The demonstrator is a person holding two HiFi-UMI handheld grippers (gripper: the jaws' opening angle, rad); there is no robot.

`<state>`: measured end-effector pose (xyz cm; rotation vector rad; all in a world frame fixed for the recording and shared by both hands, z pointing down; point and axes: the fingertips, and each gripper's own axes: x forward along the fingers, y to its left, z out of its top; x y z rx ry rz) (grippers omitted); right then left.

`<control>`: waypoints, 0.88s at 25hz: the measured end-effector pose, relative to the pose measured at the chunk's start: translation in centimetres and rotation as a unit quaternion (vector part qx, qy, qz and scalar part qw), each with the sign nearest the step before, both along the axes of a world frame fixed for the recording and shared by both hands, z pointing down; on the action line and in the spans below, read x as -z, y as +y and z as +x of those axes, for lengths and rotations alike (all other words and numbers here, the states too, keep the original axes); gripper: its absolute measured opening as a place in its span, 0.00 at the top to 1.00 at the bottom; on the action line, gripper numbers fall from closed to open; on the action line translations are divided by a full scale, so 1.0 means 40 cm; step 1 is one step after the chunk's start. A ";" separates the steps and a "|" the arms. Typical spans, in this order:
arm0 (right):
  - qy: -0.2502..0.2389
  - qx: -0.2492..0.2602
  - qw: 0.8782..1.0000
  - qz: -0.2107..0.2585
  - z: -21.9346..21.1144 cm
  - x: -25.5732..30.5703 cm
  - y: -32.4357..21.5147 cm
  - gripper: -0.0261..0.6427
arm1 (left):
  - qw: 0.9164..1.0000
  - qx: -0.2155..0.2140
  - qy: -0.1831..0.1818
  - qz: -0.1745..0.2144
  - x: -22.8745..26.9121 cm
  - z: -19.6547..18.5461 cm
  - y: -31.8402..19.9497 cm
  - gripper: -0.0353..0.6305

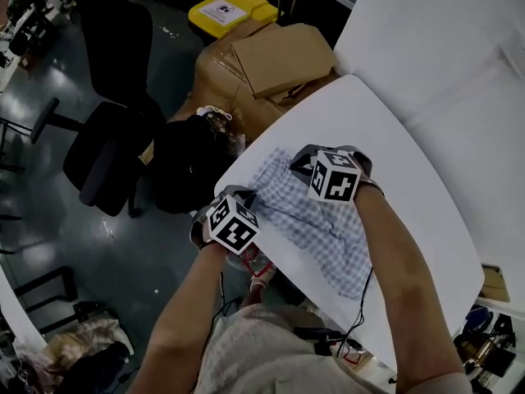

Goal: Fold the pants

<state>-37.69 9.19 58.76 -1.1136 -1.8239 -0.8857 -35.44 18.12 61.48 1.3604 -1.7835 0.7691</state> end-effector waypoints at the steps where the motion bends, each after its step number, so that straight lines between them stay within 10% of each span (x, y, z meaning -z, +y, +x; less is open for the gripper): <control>1: -0.001 -0.001 1.000 -0.001 -0.003 0.004 0.001 0.93 | 1.000 -0.005 -0.001 -0.001 -0.001 0.000 0.000 0.90; 10: 0.068 0.003 0.997 -0.035 0.016 -0.009 0.016 0.76 | 1.000 0.000 0.007 0.013 -0.009 -0.004 0.002 0.90; 22: 0.046 0.016 0.999 -0.021 -0.064 0.073 0.038 0.91 | 0.997 0.014 0.059 0.057 -0.012 -0.013 0.002 0.90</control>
